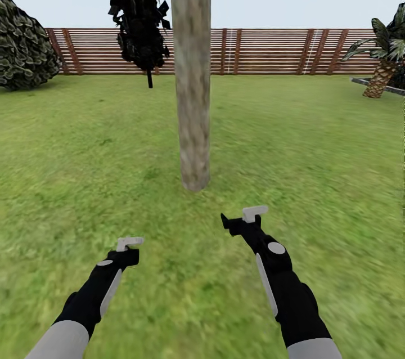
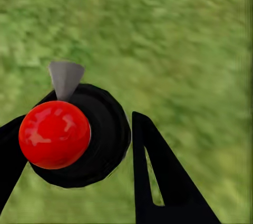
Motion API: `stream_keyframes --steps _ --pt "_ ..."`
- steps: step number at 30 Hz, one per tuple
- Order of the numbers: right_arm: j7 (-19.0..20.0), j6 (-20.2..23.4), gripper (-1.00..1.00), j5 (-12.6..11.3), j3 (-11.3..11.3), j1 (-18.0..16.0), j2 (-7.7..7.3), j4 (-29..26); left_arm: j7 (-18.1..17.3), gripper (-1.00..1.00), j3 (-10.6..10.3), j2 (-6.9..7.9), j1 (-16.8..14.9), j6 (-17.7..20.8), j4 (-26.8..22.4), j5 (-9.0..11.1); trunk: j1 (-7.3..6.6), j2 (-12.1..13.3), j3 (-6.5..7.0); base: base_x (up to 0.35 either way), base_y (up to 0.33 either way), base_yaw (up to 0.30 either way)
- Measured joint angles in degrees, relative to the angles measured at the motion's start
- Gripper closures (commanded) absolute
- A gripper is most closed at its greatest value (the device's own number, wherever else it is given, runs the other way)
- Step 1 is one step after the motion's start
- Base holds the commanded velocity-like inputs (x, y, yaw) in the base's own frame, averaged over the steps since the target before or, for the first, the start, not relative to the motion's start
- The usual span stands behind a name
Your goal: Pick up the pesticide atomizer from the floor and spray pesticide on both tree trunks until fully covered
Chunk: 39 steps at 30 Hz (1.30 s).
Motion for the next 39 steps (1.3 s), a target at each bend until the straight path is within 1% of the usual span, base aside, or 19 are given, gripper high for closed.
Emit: stream_keyframes --steps 12,16,26,39 --pt "0.00 0.08 -1.00 -0.07 0.09 0.00 0.00 0.02 0.00 1.00 0.00 0.00 0.01 -0.07 -0.01 0.01 0.00 0.00 0.00 0.329 0.000 -0.006" --pt "0.00 0.08 -1.00 -0.05 0.09 0.00 0.00 0.06 0.00 1.00 0.00 0.00 0.00 -0.11 -0.01 0.00 0.02 0.00 0.00 0.175 0.000 0.000" --pt "0.00 0.00 -1.00 -0.02 0.09 0.00 0.00 0.35 0.01 1.00 0.00 0.08 0.00 -0.22 -0.06 0.15 0.03 0.00 0.00 0.022 0.000 0.000" --pt "0.00 0.00 -1.00 -0.02 0.09 0.00 0.00 0.37 -0.01 1.00 0.00 0.06 0.01 -0.08 -0.01 0.16 0.00 0.00 0.00 0.303 0.000 0.000"
